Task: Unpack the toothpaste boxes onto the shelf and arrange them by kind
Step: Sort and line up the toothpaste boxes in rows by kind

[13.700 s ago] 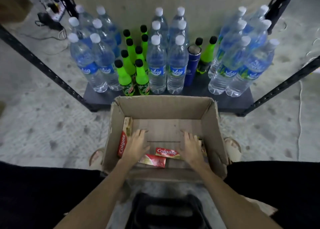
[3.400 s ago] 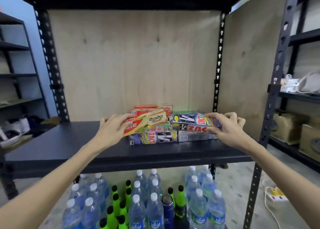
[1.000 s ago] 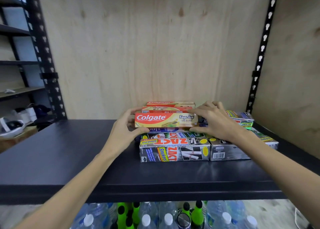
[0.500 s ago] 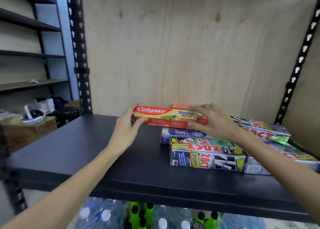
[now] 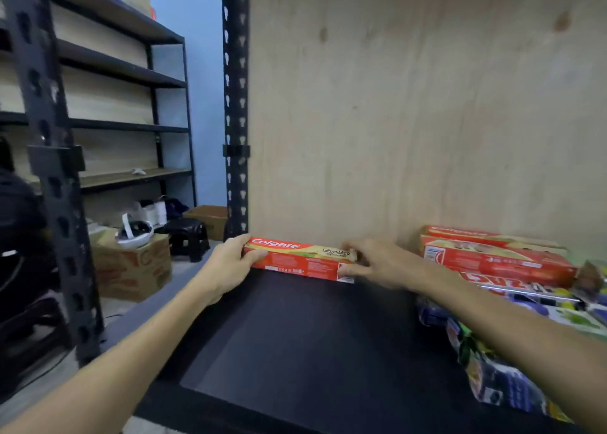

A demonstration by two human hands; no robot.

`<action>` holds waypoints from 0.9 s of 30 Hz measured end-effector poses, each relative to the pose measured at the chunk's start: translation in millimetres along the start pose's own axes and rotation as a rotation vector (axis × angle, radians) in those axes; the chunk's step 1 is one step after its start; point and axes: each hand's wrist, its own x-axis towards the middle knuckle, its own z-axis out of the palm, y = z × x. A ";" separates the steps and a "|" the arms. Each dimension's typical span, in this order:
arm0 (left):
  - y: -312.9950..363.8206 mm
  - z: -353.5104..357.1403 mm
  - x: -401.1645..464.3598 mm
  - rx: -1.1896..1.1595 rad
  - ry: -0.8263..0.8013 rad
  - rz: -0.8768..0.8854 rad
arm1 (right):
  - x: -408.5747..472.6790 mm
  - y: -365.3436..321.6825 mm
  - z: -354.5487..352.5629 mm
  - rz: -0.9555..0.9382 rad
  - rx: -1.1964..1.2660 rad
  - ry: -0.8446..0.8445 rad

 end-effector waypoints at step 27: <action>-34.2 18.3 69.8 0.029 0.144 -0.012 | 50.2 12.3 24.1 0.084 0.187 0.158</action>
